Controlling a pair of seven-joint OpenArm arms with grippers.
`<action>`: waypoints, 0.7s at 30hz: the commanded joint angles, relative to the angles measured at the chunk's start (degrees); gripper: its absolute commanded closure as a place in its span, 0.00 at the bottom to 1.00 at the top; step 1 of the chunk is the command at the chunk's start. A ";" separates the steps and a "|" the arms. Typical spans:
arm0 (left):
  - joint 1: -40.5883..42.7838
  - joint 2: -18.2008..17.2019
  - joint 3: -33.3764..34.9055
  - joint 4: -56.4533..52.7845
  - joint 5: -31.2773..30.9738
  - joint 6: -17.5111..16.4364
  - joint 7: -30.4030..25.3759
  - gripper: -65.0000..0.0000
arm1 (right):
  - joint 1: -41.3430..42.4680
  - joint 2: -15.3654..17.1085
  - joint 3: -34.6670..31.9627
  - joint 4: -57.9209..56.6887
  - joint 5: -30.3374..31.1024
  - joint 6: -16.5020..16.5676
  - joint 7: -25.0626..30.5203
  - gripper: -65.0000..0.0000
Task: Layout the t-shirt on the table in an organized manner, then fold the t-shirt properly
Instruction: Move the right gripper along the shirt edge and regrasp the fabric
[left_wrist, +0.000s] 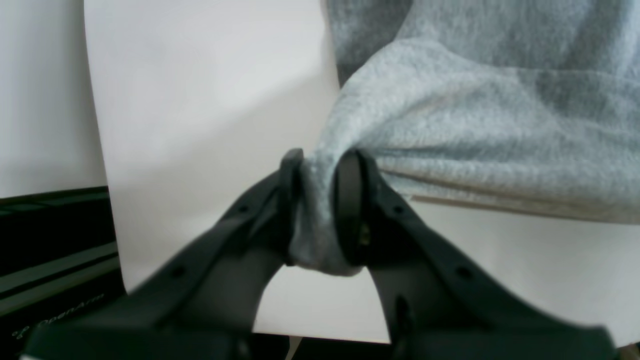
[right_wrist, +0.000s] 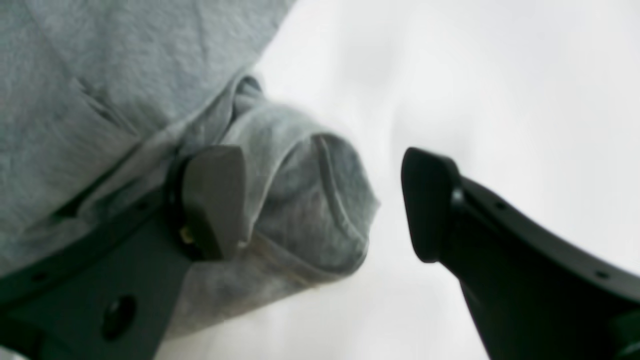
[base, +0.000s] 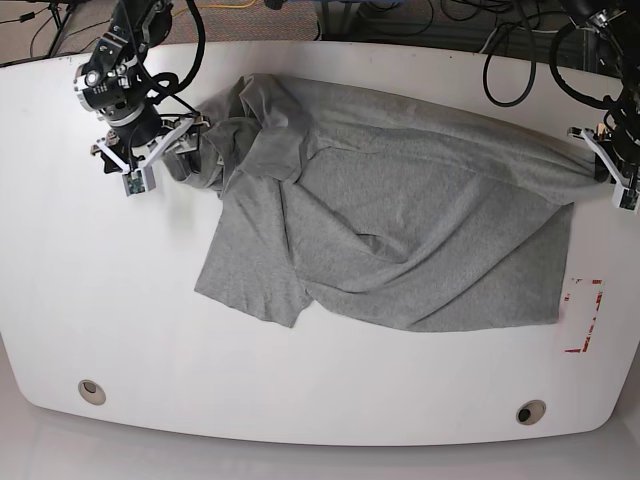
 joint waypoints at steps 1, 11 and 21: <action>-0.47 -1.12 -0.28 0.97 -0.21 0.34 -0.84 0.82 | 1.69 0.25 -2.11 0.22 1.26 0.19 0.78 0.28; -0.56 -1.12 -0.28 0.97 0.05 0.34 -0.84 0.54 | 13.47 0.07 -3.69 -10.77 -4.72 0.19 0.78 0.28; -2.23 -1.12 -0.54 1.06 -0.03 0.34 -0.84 0.54 | 21.12 0.25 -3.60 -21.93 -6.30 0.19 0.78 0.28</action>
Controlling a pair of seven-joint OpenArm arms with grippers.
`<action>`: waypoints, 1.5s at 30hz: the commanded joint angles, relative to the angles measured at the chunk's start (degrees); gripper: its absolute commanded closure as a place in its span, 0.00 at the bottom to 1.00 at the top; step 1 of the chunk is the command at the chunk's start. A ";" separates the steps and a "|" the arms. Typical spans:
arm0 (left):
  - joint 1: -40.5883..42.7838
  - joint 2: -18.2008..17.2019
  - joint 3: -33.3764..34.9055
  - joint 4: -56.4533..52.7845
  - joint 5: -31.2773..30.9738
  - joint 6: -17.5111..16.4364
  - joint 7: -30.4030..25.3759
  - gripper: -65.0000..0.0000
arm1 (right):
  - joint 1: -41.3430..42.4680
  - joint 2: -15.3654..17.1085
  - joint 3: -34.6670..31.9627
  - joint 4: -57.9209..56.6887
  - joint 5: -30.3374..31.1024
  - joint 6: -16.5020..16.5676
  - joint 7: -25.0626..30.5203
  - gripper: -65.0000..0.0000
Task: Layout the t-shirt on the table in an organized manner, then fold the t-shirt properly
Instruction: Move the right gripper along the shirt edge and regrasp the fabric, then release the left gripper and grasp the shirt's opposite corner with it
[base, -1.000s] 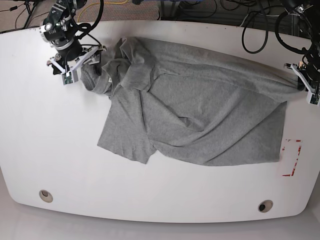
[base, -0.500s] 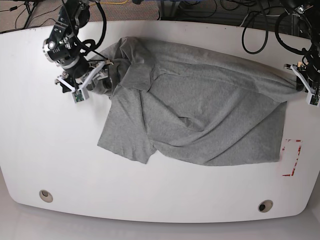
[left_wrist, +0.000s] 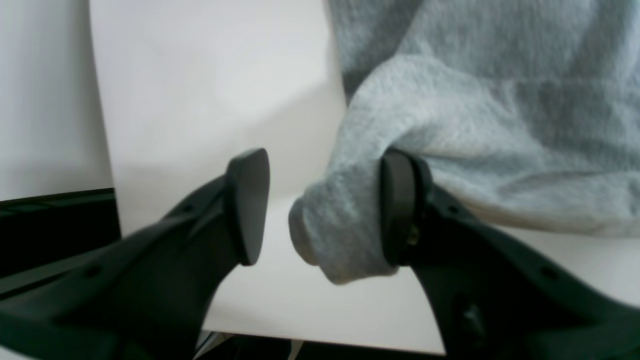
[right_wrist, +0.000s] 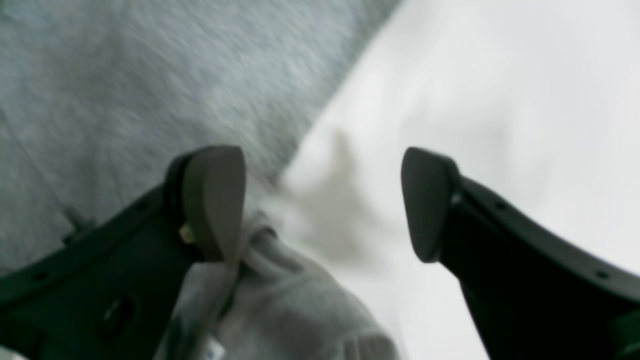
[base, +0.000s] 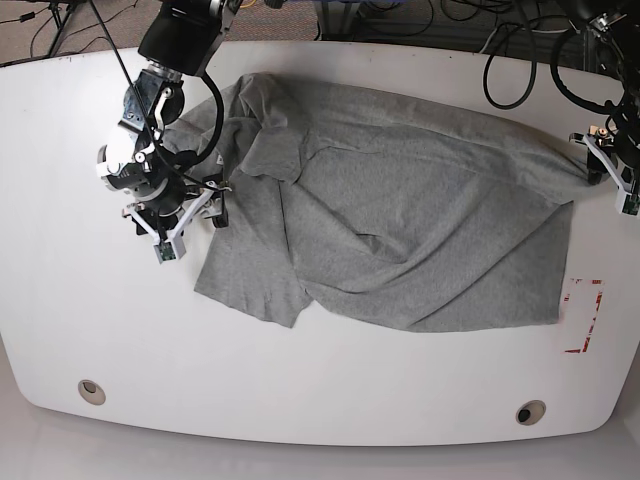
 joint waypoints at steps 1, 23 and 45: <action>-0.79 -1.07 -0.52 1.24 -0.62 0.29 -1.03 0.54 | 1.97 0.31 -0.28 -2.03 1.39 0.14 1.37 0.28; -4.66 -3.01 -1.58 1.50 -0.89 0.29 -1.03 0.54 | 5.84 -3.03 -0.37 -13.37 1.30 0.14 1.46 0.28; -14.33 -2.66 -3.42 -4.57 2.28 0.29 -1.03 0.53 | 6.28 -3.03 -0.45 -13.19 1.39 0.14 1.55 0.98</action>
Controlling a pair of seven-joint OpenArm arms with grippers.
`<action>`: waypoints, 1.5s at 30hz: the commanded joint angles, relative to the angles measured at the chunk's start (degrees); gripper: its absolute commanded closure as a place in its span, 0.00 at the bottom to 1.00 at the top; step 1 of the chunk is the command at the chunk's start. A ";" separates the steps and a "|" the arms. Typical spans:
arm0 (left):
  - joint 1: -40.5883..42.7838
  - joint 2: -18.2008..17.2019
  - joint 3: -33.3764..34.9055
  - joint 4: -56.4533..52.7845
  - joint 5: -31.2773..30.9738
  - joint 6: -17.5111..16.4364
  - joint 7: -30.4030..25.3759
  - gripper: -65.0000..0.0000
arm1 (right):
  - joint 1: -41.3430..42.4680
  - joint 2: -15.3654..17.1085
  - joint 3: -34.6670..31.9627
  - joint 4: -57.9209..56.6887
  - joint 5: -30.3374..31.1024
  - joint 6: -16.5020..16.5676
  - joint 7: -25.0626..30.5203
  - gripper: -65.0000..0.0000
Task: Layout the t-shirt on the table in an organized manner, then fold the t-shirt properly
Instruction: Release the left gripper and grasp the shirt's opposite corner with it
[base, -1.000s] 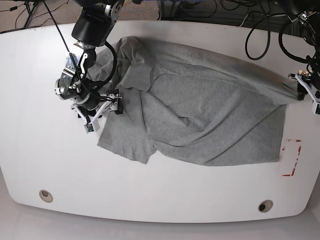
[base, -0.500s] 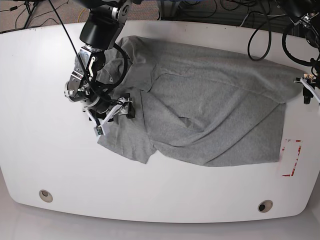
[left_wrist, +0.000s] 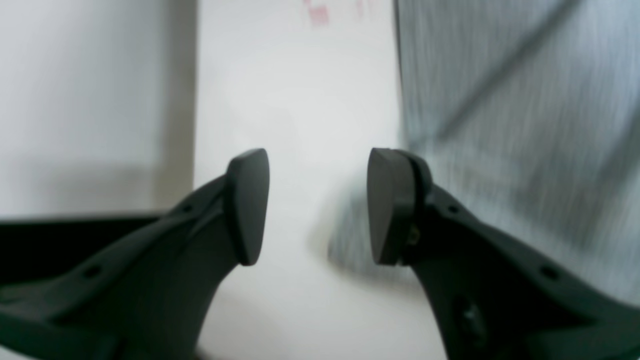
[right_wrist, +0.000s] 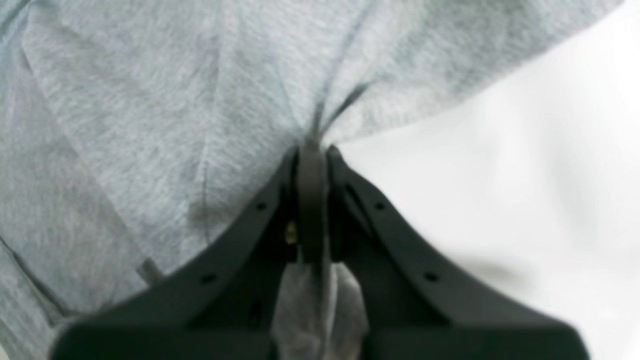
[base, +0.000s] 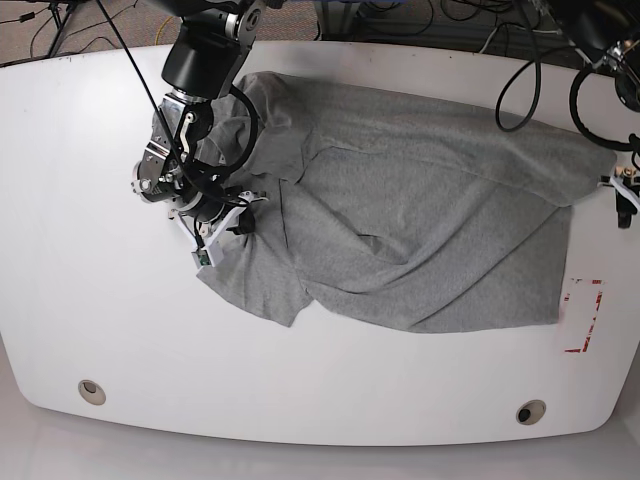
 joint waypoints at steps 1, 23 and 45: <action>-4.24 -0.95 -0.17 -3.77 0.86 0.29 -0.49 0.53 | 0.97 1.10 0.01 0.79 0.28 0.08 -0.11 0.99; -27.98 -4.03 13.55 -53.53 1.30 8.07 -23.08 0.53 | 0.97 2.69 0.09 0.88 0.37 0.08 -0.11 1.00; -34.22 -7.55 25.50 -76.82 1.21 13.79 -37.67 0.53 | 0.79 2.77 0.18 2.29 0.37 0.08 -0.11 1.00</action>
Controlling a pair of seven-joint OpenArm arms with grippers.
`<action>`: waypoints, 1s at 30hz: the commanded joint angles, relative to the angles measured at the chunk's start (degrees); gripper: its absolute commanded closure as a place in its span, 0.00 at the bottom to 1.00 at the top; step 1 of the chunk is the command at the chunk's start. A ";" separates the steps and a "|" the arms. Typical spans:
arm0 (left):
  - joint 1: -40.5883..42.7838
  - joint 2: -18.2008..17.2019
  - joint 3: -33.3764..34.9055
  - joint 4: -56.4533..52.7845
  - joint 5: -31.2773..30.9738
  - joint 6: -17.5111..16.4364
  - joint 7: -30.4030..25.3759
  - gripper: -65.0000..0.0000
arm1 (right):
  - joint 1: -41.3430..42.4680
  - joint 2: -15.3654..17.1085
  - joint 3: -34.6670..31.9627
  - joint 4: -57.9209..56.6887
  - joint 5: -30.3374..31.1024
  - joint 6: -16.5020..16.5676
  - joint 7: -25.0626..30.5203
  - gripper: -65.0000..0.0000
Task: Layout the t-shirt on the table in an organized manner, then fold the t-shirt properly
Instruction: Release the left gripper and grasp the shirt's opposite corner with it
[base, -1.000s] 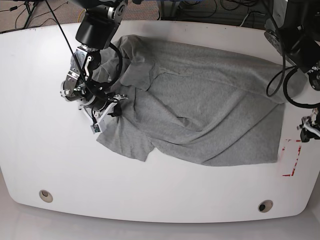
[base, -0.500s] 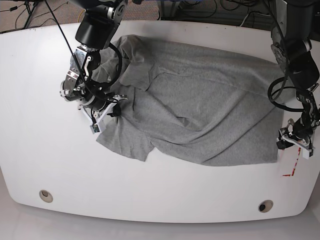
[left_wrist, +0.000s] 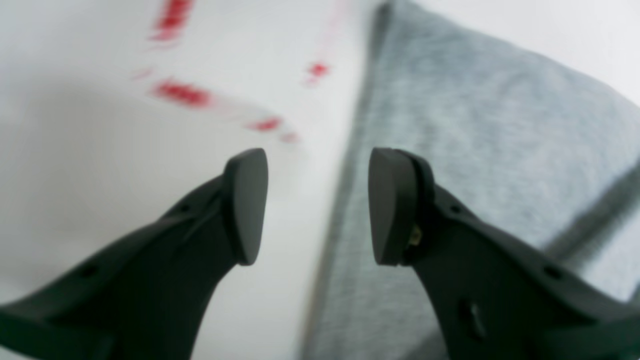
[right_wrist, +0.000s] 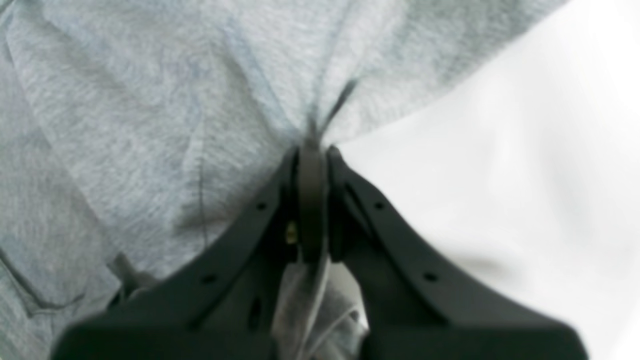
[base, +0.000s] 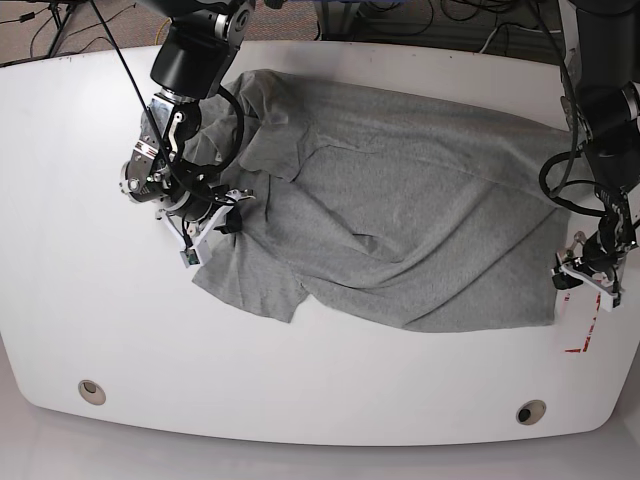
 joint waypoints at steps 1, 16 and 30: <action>-2.09 -0.86 0.50 -0.72 -0.76 0.08 -1.11 0.53 | 0.75 0.50 0.01 2.47 0.02 -0.07 0.21 1.00; -2.44 4.77 0.68 -2.22 -0.76 0.00 -0.67 0.54 | 0.57 0.50 0.01 5.90 -0.16 -0.07 0.13 1.00; -2.35 7.41 0.76 -1.78 -0.93 -0.09 -0.67 1.00 | 0.48 2.00 0.01 7.83 -0.34 -0.07 0.13 1.00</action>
